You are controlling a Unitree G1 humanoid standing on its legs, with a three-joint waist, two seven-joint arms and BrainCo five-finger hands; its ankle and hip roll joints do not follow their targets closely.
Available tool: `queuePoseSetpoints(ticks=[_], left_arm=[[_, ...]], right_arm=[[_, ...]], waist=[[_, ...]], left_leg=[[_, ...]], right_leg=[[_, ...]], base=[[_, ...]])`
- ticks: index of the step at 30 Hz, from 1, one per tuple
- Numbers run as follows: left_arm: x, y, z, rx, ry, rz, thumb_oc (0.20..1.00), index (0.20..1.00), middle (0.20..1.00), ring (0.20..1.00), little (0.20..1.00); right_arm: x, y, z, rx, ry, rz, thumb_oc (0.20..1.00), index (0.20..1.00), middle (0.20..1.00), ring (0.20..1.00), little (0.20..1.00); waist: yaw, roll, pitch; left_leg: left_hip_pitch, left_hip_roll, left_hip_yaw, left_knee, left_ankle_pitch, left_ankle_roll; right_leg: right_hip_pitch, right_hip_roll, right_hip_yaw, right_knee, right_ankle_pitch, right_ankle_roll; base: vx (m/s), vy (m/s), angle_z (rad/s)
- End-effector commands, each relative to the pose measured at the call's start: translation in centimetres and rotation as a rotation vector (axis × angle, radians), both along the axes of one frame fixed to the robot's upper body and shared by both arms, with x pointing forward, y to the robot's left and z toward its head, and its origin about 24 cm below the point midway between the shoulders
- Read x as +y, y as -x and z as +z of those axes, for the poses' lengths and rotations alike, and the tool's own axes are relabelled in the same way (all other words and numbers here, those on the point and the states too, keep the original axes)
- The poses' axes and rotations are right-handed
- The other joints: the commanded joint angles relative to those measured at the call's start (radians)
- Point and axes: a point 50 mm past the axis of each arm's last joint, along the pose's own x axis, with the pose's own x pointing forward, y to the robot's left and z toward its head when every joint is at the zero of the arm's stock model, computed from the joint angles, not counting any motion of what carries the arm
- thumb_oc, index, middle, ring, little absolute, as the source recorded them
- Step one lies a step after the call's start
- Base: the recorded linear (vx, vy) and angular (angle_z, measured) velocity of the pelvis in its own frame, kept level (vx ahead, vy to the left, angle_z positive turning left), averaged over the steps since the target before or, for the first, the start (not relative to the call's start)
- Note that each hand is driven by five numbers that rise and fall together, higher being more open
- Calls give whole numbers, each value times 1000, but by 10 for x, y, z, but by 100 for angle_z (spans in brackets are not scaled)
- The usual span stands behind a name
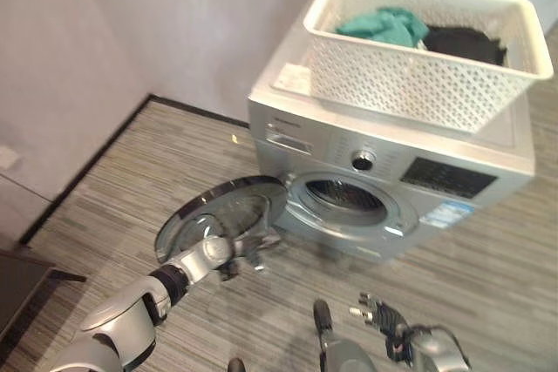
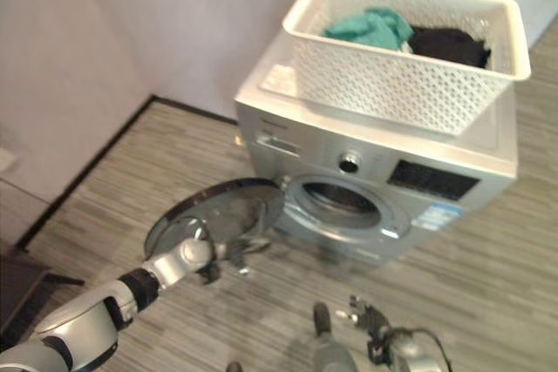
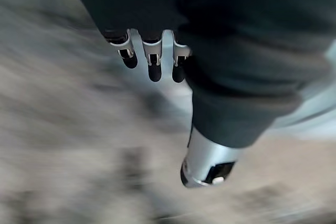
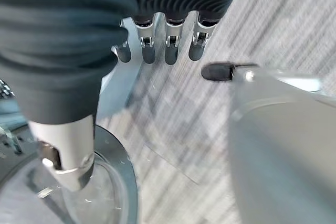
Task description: Grab the laundry basket,head to the washer,open it,put in the laundry and shut it.
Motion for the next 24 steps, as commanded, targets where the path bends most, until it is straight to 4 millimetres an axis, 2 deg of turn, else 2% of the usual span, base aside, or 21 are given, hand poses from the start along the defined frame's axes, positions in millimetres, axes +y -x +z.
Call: queuePoseSetpoints(ticks=[1,3,6,10,13,18,19,20,23,24], left_arm=[[12,-49,45,-297,-225,18,1000,1000,1000,1000,1000],[26,-61,63,-395,-237,109,1000,1000,1000,1000,1000],[41,-81,104,-645,-106,319,1000,1000,1000,1000,1000],[40,-78,99,-659,28,448,1000,1000,1000,1000,1000],[39,-74,92,-634,65,479,1000,1000,1000,1000,1000],[16,-57,69,-554,235,453,1000,1000,1000,1000,1000],[3,-46,60,-509,313,412,1000,1000,1000,1000,1000],[3,-46,60,-509,313,412,1000,1000,1000,1000,1000],[-11,-27,51,-475,431,379,1000,1000,1000,1000,1000],[-10,-27,51,-475,431,379,1000,1000,1000,1000,1000]], right_arm=[[1,-20,17,-128,-42,-30,1000,1000,1000,1000,1000],[-2,-21,20,-149,-45,-52,1000,1000,1000,1000,1000],[1,-21,20,-172,-67,-109,1000,1000,1000,1000,1000],[2,-24,18,-173,-46,-134,1000,1000,1000,1000,1000],[0,-21,10,-134,-20,-150,1000,1000,1000,1000,1000],[-15,5,-12,8,57,-231,1000,1000,1000,1000,1000],[-24,16,-18,49,68,-301,1000,1000,1000,1000,1000],[-24,16,-18,50,68,-301,1000,1000,1000,1000,1000],[-46,31,-20,78,98,-461,1000,1000,1000,1000,1000],[-46,31,-20,78,98,-461,1000,1000,1000,1000,1000]], waist=[[-5,-63,59],[-5,-71,71],[7,-74,94],[17,-74,110],[21,-73,113],[32,-63,109],[37,-56,102],[37,-56,102],[35,-42,83],[35,-42,83]], left_leg=[[44,-13,15,11,-9,29],[28,-13,7,11,2,28],[6,-19,-9,11,13,29],[-9,-27,-14,11,16,31],[-6,-29,-8,11,9,33],[19,-32,8,11,-9,38],[34,-32,13,11,-16,38],[34,-32,13,11,-16,38],[53,-25,11,11,-17,34],[53,-24,11,11,-17,34]], right_leg=[[-10,-25,85,52,-125,77],[-21,-27,81,50,-119,76],[-33,-37,70,46,-112,76],[-38,-46,62,41,-105,78],[-35,-50,62,36,-104,80],[-20,-51,67,39,-110,82],[-7,-52,64,44,-117,82],[-7,-52,64,44,-117,82],[13,-49,56,52,-130,79],[14,-49,55,52,-131,79]], base=[[-50,-29,-3],[-50,-21,1],[-50,-9,16],[-18,3,6],[0,0,0],[9,46,1],[35,31,0],[44,15,1],[63,-21,4],[82,-69,2]])
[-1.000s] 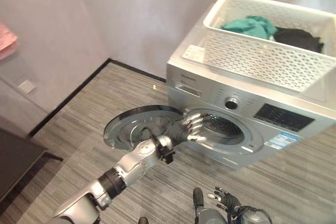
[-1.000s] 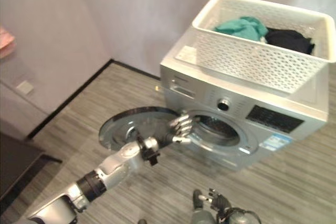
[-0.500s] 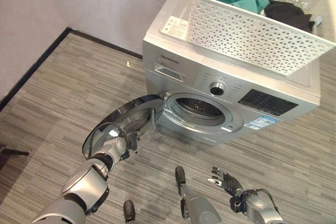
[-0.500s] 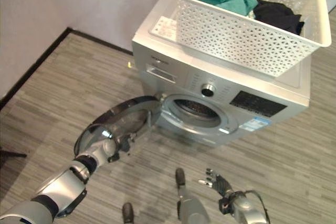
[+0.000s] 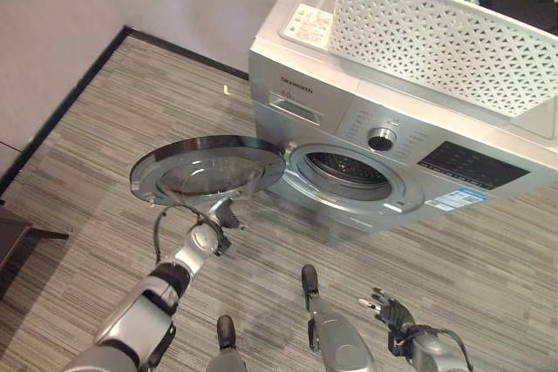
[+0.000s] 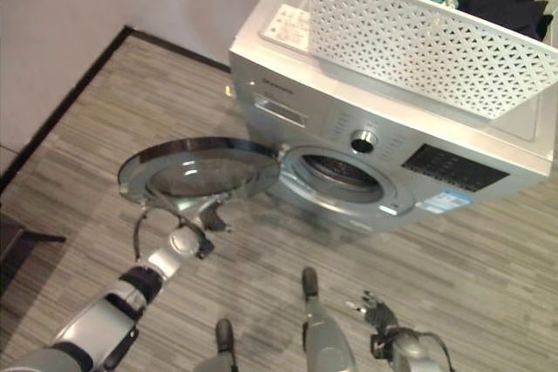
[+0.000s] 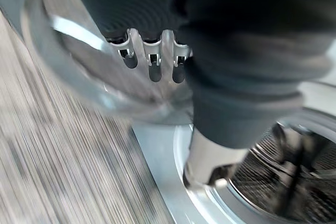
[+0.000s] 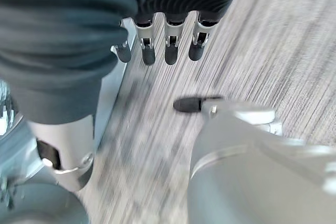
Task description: Grab the laundry basket,head to the washer,open it,put in the laundry and shut it.
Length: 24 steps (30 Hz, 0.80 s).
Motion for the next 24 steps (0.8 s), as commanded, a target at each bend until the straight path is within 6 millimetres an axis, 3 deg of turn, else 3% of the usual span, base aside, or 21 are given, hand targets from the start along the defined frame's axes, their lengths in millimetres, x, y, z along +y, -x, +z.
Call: queuePoseSetpoints(ticks=[1,3,7,8,9,10,12,13,14,15,16,17,18,19,21,22,24], left_arm=[[3,1,13,-69,106,-10,1000,1000,1000,1000,1000],[6,5,15,-88,135,5,1000,1000,1000,1000,1000],[13,22,12,-112,289,94,1000,1000,1000,1000,1000],[13,22,12,-112,289,94,1000,1000,1000,1000,1000],[16,28,7,-96,329,157,1000,1000,1000,1000,1000],[15,28,7,-95,329,157,1000,1000,1000,1000,1000],[12,27,3,-80,322,172,1000,1000,1000,1000,1000],[12,26,2,-75,312,183,1000,1000,1000,1000,1000],[11,26,0,-78,308,195,1000,1000,1000,1000,1000],[10,25,1,-82,305,197,1000,1000,1000,1000,1000],[8,23,1,-85,305,200,1000,1000,1000,1000,1000],[6,22,0,-81,313,209,1000,1000,1000,1000,1000],[6,22,0,-81,313,208,1000,1000,1000,1000,1000],[4,23,-1,-78,314,203,1000,1000,1000,1000,1000],[1,22,0,-85,308,186,1000,1000,1000,1000,1000],[2,24,-1,-86,303,193,1000,1000,1000,1000,1000],[9,32,-9,-53,307,219,1000,1000,1000,1000,1000]], right_arm=[[-31,14,3,-18,43,-230,1000,1000,1000,1000,1000],[-40,15,8,-51,43,-306,1000,1000,1000,1000,1000],[-75,-1,43,-270,105,-502,1000,1000,1000,1000,1000],[-75,-1,43,-270,105,-502,1000,1000,1000,1000,1000],[-94,-23,84,-485,175,-604,1000,1000,1000,1000,1000],[-94,-22,84,-484,177,-605,1000,1000,1000,1000,1000],[-103,-35,113,-621,237,-653,1000,1000,1000,1000,1000],[-104,-43,133,-715,269,-662,1000,1000,1000,1000,1000],[-107,-51,159,-821,343,-661,1000,1000,1000,1000,1000],[-107,-54,171,-868,387,-663,1000,1000,1000,1000,1000],[-111,-57,193,-952,441,-686,1000,1000,1000,1000,1000],[-112,-60,230,-1116,490,-738,1000,1000,1000,1000,1000],[-111,-60,230,-1115,492,-740,1000,1000,1000,1000,1000],[-111,-62,253,-1223,518,-771,1000,1000,1000,1000,1000],[-104,-65,289,-1376,583,-809,1000,1000,1000,1000,1000],[-99,-67,311,-1478,610,-825,1000,1000,1000,1000,1000],[-84,-66,337,-1612,631,-833,1000,1000,1000,1000,1000]], waist=[[-1,0,-62],[-2,3,-69],[7,12,-90],[7,12,-90],[17,1,-91],[16,2,-90],[25,-22,-70],[25,-38,-62],[17,-51,-59],[15,-57,-59],[12,-59,-58],[17,-64,-69],[16,-66,-70],[29,-64,-78],[57,-61,-91],[83,-66,-91],[104,-50,-120]], left_leg=[[71,-18,37,12,-24,36],[75,-13,37,12,-18,33],[105,26,34,12,43,17],[105,26,34,12,43,16],[86,65,25,109,109,10],[83,66,22,115,106,9],[22,77,-13,266,162,18],[-22,72,-18,356,163,35],[-55,76,19,430,142,54],[-81,77,44,470,134,63],[-109,72,88,474,95,75],[-163,7,145,425,-4,102],[-165,2,146,427,-8,106],[-207,-39,170,395,-31,118],[-286,-112,191,347,12,127],[-333,-128,170,362,28,113],[-267,-149,142,299,-3,139]], right_leg=[[11,-32,89,53,-122,67],[17,-26,90,55,-126,64],[57,14,93,58,-161,40],[58,14,94,58,-161,40],[97,49,92,64,-191,9],[99,50,89,65,-191,8],[137,63,84,71,-202,-13],[150,61,81,73,-206,-25],[168,56,73,72,-217,-35],[173,49,67,71,-219,-39],[194,43,56,70,-229,-39],[225,22,47,60,-239,-31],[225,18,46,59,-240,-28],[241,13,37,53,-247,-26],[262,21,28,44,-255,-19],[283,18,33,49,-266,-17],[301,20,25,76,-289,1]], base=[[46,-42,0],[63,-71,-2],[67,-112,-5],[79,-227,-6],[47,-190,2],[43,-256,10],[0,-199,28],[22,-238,40],[19,-166,43],[79,-110,46],[170,7,72],[174,43,76],[180,84,63],[133,84,30],[169,107,21],[205,148,27],[329,190,-34]])
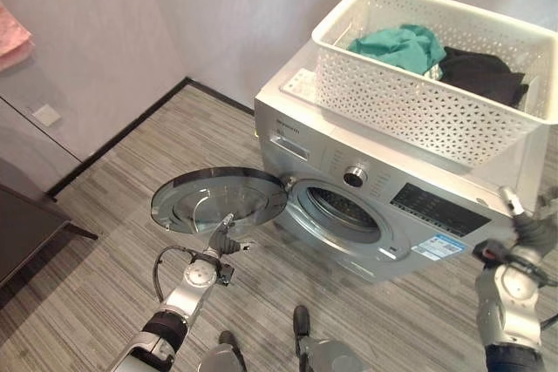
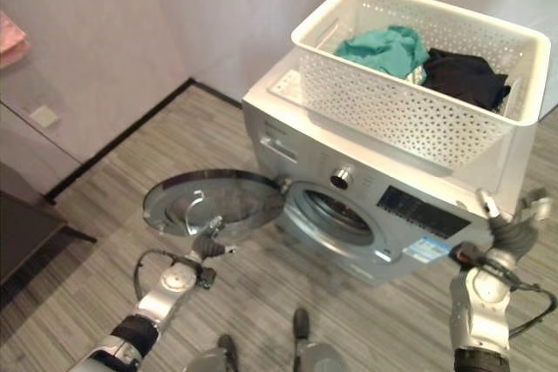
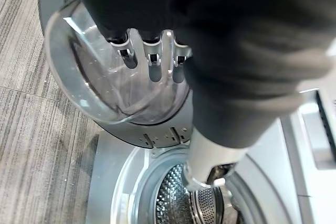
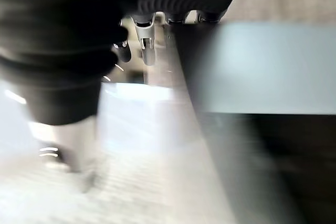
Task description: Grab the laundry basket,head to the washer,open it,put in the laundry and shut it.
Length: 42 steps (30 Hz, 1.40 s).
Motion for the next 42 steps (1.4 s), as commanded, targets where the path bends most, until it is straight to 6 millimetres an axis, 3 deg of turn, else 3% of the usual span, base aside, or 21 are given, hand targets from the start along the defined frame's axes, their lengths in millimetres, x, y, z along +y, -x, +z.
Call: queuePoseSetpoints(ticks=[1,2,3,5,6,7,9,11,12,13,14,16,18,21,22,25,26,29,34,39,42], left_arm=[[15,-3,7,-43,-35,18,1000,1000,1000,1000,1000],[23,6,2,-16,-39,24,1000,1000,1000,1000,1000],[24,6,3,-16,-39,26,1000,1000,1000,1000,1000],[41,16,-5,22,-50,72,1000,1000,1000,1000,1000],[47,20,-7,33,-62,87,1000,1000,1000,1000,1000],[60,29,-12,60,-93,111,1000,1000,1000,1000,1000],[60,30,-13,61,-92,113,1000,1000,1000,1000,1000],[70,40,-16,85,-120,111,1000,1000,1000,1000,1000],[69,40,-17,86,-118,109,1000,1000,1000,1000,1000],[71,40,-15,77,-122,110,1000,1000,1000,1000,1000],[70,40,-16,78,-119,108,1000,1000,1000,1000,1000],[75,41,-15,76,-133,111,1000,1000,1000,1000,1000],[78,43,-14,75,-133,112,1000,1000,1000,1000,1000],[79,47,-15,86,-133,104,1000,1000,1000,1000,1000],[81,52,-18,105,-127,89,1000,1000,1000,1000,1000],[76,57,-24,141,-110,65,1000,1000,1000,1000,1000],[72,57,-26,148,-84,50,1000,1000,1000,1000,1000],[66,59,-29,168,-72,21,1000,1000,1000,1000,1000],[43,59,-43,234,-45,-73,1000,1000,1000,1000,1000],[28,59,-51,266,-22,-102,1000,1000,1000,1000,1000],[26,59,-52,272,-13,-106,1000,1000,1000,1000,1000]], right_arm=[[7,23,81,-343,252,-138,1000,1000,1000,1000,1000],[15,29,93,-395,291,-138,1000,1000,1000,1000,1000],[16,29,93,-394,290,-137,1000,1000,1000,1000,1000],[21,33,105,-427,335,-162,1000,1000,1000,1000,1000],[25,35,111,-447,363,-144,1000,1000,1000,1000,1000],[30,36,116,-466,384,-107,1000,1000,1000,1000,1000],[30,35,117,-465,384,-102,1000,1000,1000,1000,1000],[19,32,119,-342,468,-91,1000,1000,1000,1000,1000],[19,32,120,-339,469,-91,1000,1000,1000,1000,1000],[7,34,122,-237,536,-115,1000,1000,1000,1000,1000],[6,34,122,-234,538,-116,1000,1000,1000,1000,1000],[-19,43,128,8,698,-226,1000,1000,1000,1000,1000],[-37,50,135,143,765,-273,1000,1000,1000,1000,1000],[-44,47,143,227,821,-259,1000,1000,1000,1000,1000],[-49,41,155,349,905,-216,1000,1000,1000,1000,1000],[-46,21,170,442,953,-76,1000,1000,1000,1000,1000],[-45,6,173,534,972,5,1000,1000,1000,1000,1000],[-38,-10,181,602,1029,63,1000,1000,1000,1000,1000],[-4,-56,182,645,1084,300,1000,1000,1000,1000,1000],[12,-82,180,714,1115,380,1000,1000,1000,1000,1000],[17,-87,174,779,1144,426,1000,1000,1000,1000,1000]], waist=[[53,-73,-70],[56,-74,-68],[57,-74,-66],[43,-68,-56],[41,-59,-53],[43,-43,-48],[42,-45,-48],[36,-42,-58],[35,-39,-59],[16,-52,-62],[17,-48,-63],[-2,-77,-65],[7,-104,-78],[19,-112,-90],[33,-133,-106],[53,-153,-131],[65,-161,-136],[68,-165,-137],[78,-178,-138],[77,-177,-134],[78,-178,-125]], left_leg=[[22,-96,-33,-19,-9,71],[80,-106,-37,-32,-35,103],[80,-105,-35,-35,-27,104],[143,-114,-46,-43,-57,135],[161,-104,-47,-50,-56,146],[207,-89,-45,-65,-68,157],[212,-92,-42,-71,-67,158],[268,-88,-67,-106,-83,146],[269,-87,-69,-107,-84,146],[291,-91,-93,-106,-107,133],[291,-91,-93,-106,-108,135],[312,-99,-122,-108,-121,116],[314,-100,-124,-113,-118,106],[315,-94,-126,-116,-117,102],[318,-84,-127,-117,-117,92],[332,-58,-127,-142,-102,68],[340,-45,-125,-164,-88,56],[351,-33,-123,-187,-71,45],[368,-12,-121,-232,-38,26],[371,-5,-121,-256,-22,18],[364,-1,-122,-265,-12,12]], right_leg=[[209,-81,97,3,-75,23],[187,-80,88,182,-71,48],[180,-79,89,192,-71,48],[99,-79,118,381,-3,97],[70,-79,121,432,20,109],[9,-112,106,488,38,117],[7,-114,110,497,33,118],[-32,-181,111,339,40,93],[-27,-181,108,331,42,94],[-47,-218,160,215,102,107],[-40,-218,158,200,110,109],[-23,-235,224,116,189,131],[5,-247,212,96,209,141],[21,-253,190,76,195,142],[42,-251,169,45,191,140],[77,-237,140,-7,185,133],[91,-228,127,-28,172,127],[102,-217,118,-42,160,122],[122,-194,100,-64,125,109],[122,-185,87,-69,110,103],[117,-182,76,-71,107,102]], base=[[406,254,-31],[246,201,-6],[198,194,18],[209,160,-25],[295,173,-17],[179,101,-10],[131,36,-10],[253,-29,-18],[240,-136,8],[127,-86,28],[179,-132,43],[134,-111,41],[66,-114,61],[53,-99,25],[91,-133,-18],[70,-127,-9],[35,-72,-10],[6,-17,-1],[5,-3,-3],[1,1,14],[-12,3,3]])
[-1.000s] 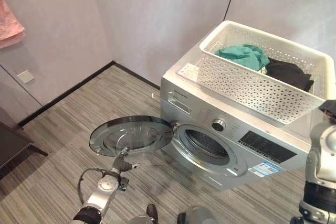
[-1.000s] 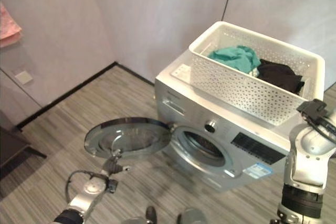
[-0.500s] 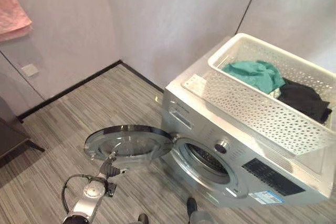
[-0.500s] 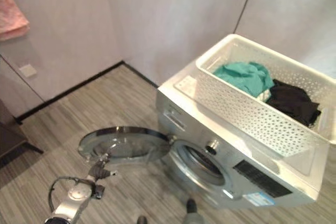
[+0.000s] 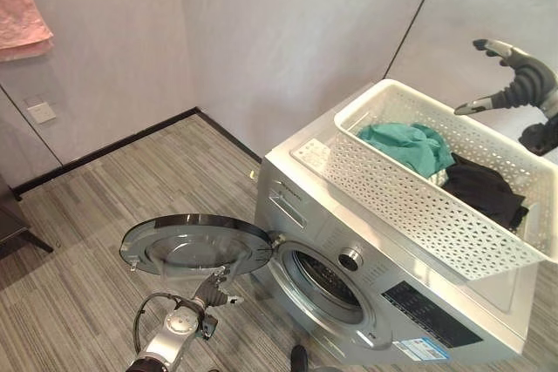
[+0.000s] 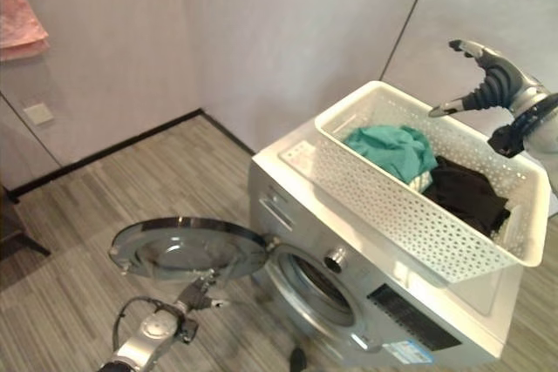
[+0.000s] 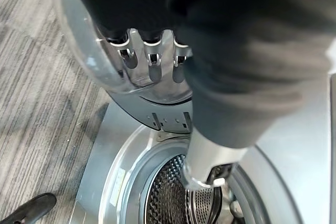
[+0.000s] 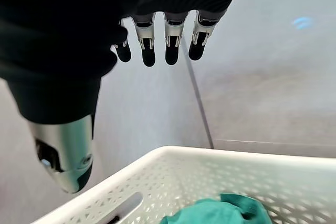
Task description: Grab the laundry basket,head to the washer,open it,put in the laundry and shut it.
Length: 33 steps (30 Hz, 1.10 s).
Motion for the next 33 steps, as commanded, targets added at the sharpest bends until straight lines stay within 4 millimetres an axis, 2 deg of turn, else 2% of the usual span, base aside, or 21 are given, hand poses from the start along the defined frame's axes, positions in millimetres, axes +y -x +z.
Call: queuePoseSetpoints(ticks=[1,11,18,25,33], left_arm=[[-12,-20,11,-74,18,-71,1000,1000,1000,1000,1000],[-17,-13,6,-46,57,-73,1000,1000,1000,1000,1000],[-23,-12,5,-40,76,-84,1000,1000,1000,1000,1000],[-29,-14,6,-44,105,-86,1000,1000,1000,1000,1000],[-29,-15,7,-46,139,-52,1000,1000,1000,1000,1000]], right_arm=[[-7,4,37,-79,-13,-21,1000,1000,1000,1000,1000],[-17,9,4,108,61,-32,1000,1000,1000,1000,1000],[-14,9,-12,176,65,-7,1000,1000,1000,1000,1000],[-13,-1,-17,200,97,-34,1000,1000,1000,1000,1000],[-8,-16,-14,189,123,-64,1000,1000,1000,1000,1000]], waist=[[27,9,2],[26,10,28],[26,14,40],[34,24,52],[59,22,86]], left_leg=[[-2,57,22,29,-38,-8],[-26,65,18,14,-25,-20],[-26,69,18,12,-24,-22],[-42,68,10,5,-14,-23],[-103,67,-13,5,7,-28]], right_leg=[[-6,-38,-32,58,-55,55],[-27,-33,-48,53,-64,53],[-30,-28,-47,57,-73,47],[-39,-28,-58,51,-74,47],[-73,-29,-74,37,-67,42]], base=[[-8,6,9],[-3,4,2],[0,0,0],[0,0,0],[-17,-7,8]])
